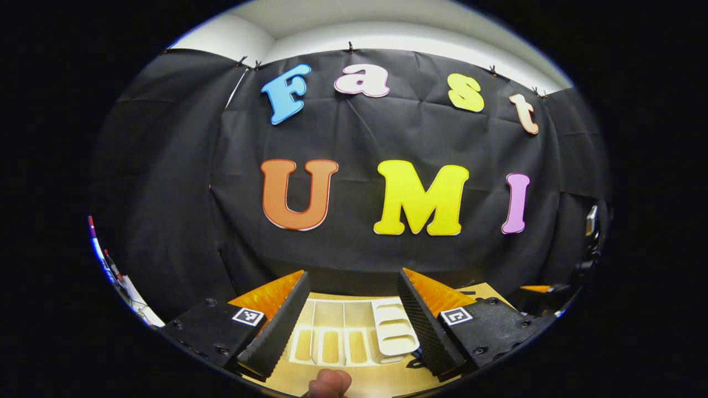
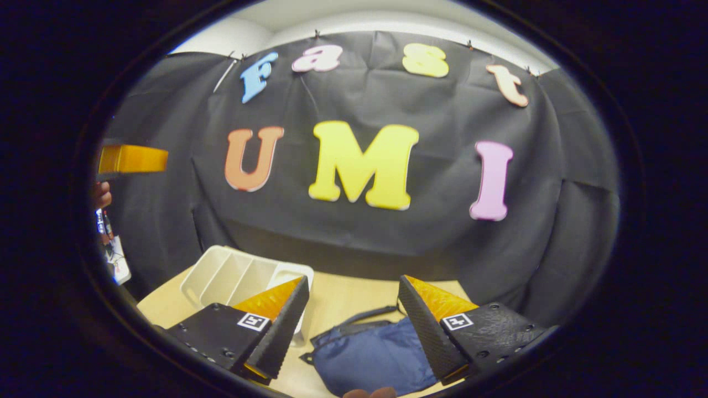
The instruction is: Open the schoolbag, grab two books from the bookshelf and put them into the schoolbag.
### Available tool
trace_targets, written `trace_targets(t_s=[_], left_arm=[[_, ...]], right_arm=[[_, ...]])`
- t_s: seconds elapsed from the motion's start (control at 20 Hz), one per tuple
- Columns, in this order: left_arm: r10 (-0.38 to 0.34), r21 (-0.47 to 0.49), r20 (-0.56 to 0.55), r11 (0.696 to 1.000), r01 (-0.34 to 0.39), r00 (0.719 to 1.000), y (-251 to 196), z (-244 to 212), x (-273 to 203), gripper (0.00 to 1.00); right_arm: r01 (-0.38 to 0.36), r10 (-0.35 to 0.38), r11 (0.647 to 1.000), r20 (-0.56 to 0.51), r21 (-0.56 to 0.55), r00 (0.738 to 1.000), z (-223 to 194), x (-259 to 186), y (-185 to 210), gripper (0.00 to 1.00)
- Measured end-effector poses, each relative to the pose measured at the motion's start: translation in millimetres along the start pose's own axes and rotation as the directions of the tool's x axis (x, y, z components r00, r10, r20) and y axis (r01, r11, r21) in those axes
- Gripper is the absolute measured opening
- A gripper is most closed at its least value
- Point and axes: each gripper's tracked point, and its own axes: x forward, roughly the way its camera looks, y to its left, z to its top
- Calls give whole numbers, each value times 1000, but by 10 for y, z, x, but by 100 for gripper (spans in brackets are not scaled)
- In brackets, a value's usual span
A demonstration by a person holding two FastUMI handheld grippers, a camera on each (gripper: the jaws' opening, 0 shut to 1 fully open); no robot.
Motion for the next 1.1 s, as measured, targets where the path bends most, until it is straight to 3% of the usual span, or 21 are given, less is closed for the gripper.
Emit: trace_targets(t_s=[0.5,0.55,0.75,0.8,0.95,1.0,1.1], left_arm=[[20,0,31,1000,-20,999,-54,61,-3,100],[22,4,36,1000,-22,999,-72,68,-20,100],[5,19,64,1000,-6,998,-240,141,-57,100],[-3,22,71,1000,1,997,-293,145,-72,100],[-12,27,57,1000,10,998,-418,98,-80,100],[-11,28,58,1000,9,998,-436,92,-81,96],[-7,30,57,1000,6,998,-478,92,-78,99]], right_arm=[[-27,6,997,284,70,959,1333,-332,-143,98],[-31,6,996,284,83,959,1369,-341,-153,92],[-36,3,992,257,123,966,1284,-364,-218,92],[-30,-4,991,250,130,968,1259,-366,-251,98],[-7,-24,991,234,133,972,1173,-358,-372,93],[-5,-27,991,230,136,973,1158,-358,-392,95],[-1,-29,991,224,135,974,1126,-356,-434,97]])
